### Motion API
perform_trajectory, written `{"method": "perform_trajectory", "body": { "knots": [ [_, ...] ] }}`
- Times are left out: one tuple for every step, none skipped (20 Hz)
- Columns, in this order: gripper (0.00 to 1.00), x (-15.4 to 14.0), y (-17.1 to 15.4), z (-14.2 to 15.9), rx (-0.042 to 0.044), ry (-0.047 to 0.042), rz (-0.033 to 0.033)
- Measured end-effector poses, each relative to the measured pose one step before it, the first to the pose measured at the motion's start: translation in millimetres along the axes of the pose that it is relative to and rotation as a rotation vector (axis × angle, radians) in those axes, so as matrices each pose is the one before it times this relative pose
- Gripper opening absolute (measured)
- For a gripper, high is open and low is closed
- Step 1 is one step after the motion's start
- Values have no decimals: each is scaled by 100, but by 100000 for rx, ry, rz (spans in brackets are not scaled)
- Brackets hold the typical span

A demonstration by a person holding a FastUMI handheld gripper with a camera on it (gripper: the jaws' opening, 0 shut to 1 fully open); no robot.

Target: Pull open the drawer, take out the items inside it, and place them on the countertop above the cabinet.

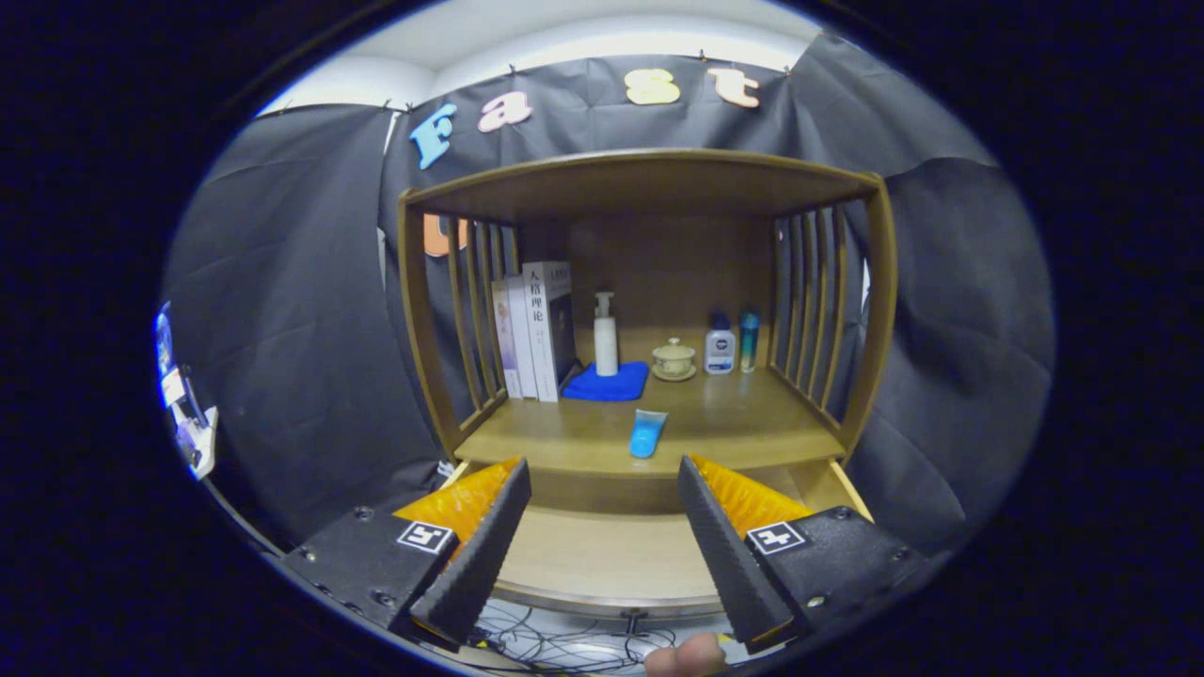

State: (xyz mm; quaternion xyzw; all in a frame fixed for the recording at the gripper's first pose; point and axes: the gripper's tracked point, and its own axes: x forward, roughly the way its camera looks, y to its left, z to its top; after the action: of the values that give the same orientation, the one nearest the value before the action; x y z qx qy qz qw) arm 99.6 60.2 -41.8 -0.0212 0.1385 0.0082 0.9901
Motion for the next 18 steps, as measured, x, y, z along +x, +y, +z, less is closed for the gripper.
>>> {"method": "perform_trajectory", "body": {
  "knots": [
    [99, -585, 46, -364, -70, -2752, 82],
    [99, -299, 9, -465, -180, -2650, -246],
    [99, -480, -14, -357, -101, -3011, 278],
    [99, -232, 233, -280, -178, -3588, 498],
    [98, -382, -69, -653, -388, -1688, -309],
    [99, -394, -85, -805, -727, -1448, -147],
    [99, -260, 7, -880, -1084, -1064, 168],
    [99, -172, -91, -814, -853, -767, -210],
    [99, -259, -194, -869, -808, -1422, -436],
    [99, -238, 62, -887, -676, -1603, 129],
    [99, -301, 129, -793, -648, -2269, 821],
    [99, -257, 222, -821, -689, -1765, 1017],
    [99, -321, -88, -977, -413, -597, 69],
    [98, -241, -92, -1196, 142, 423, -335],
    [99, -289, -129, -1051, 819, 1063, -573],
    [99, -199, -138, -904, 1510, 783, -469],
    [99, -101, -130, -973, 1616, 301, -186],
    [99, 193, 187, -531, 868, -546, 380]
  ]
}}
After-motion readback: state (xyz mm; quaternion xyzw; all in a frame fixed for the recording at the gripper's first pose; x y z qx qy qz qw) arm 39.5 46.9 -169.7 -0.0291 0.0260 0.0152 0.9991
